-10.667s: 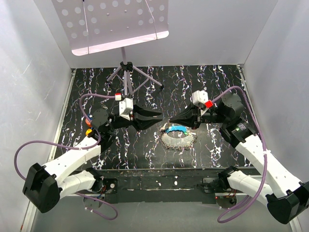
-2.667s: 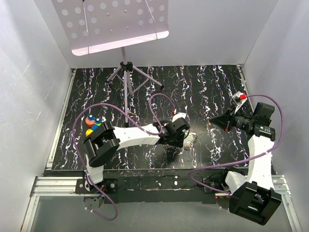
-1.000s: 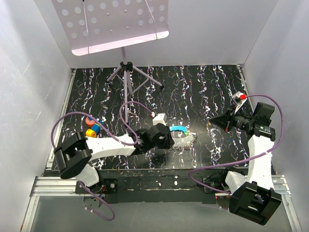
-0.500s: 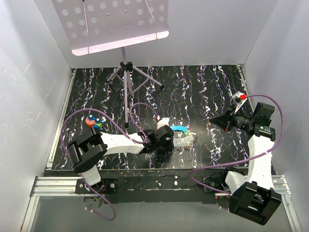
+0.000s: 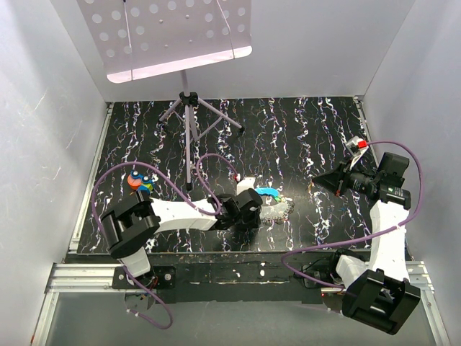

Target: Put the keys on the keyring

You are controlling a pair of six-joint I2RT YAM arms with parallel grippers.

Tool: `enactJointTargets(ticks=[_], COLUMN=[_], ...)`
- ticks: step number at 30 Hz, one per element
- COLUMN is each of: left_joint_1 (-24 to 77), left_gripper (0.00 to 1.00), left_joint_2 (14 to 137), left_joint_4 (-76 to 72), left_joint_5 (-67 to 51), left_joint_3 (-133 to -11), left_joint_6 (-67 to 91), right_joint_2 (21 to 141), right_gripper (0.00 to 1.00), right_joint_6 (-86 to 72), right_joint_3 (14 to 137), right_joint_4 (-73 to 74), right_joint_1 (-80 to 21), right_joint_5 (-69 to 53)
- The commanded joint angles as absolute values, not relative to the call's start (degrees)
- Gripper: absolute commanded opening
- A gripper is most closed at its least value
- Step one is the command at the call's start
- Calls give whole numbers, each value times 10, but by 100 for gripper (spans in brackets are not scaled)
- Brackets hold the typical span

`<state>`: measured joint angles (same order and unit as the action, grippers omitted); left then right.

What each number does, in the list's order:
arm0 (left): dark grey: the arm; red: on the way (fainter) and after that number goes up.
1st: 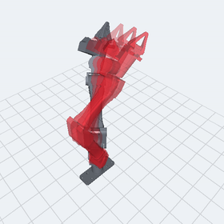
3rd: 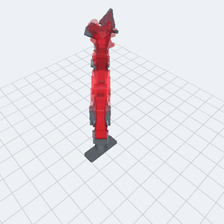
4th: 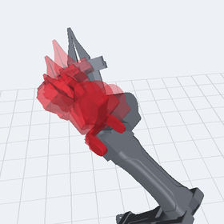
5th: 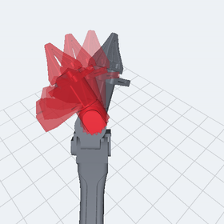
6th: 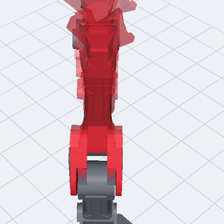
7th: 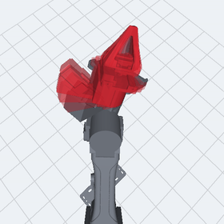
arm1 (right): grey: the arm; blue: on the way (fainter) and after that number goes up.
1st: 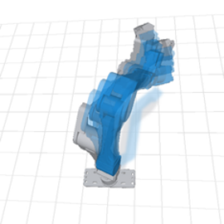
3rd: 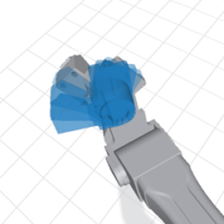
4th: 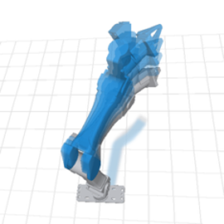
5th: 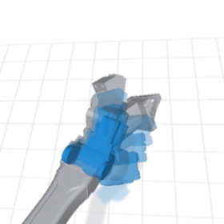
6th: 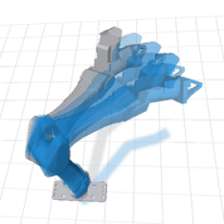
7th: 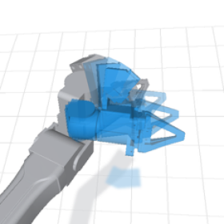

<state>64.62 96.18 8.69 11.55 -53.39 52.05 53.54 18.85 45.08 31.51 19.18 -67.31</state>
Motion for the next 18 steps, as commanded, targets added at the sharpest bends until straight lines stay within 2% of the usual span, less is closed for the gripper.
enactJointTargets(ticks=[1,18], left_joint_1=[663,668], left_gripper=[29,30], left_joint_2=[916,964], left_joint_4=[120,120], left_joint_5=[155,129], left_joint_3=[-552,-577], left_joint_6=[511,519], right_joint_2=[534,536], right_gripper=[1,1], right_joint_6=[196,196], right_joint_3=[447,447], right_joint_4=[306,307], right_joint_1=[196,196], right_joint_5=[-686,-686])
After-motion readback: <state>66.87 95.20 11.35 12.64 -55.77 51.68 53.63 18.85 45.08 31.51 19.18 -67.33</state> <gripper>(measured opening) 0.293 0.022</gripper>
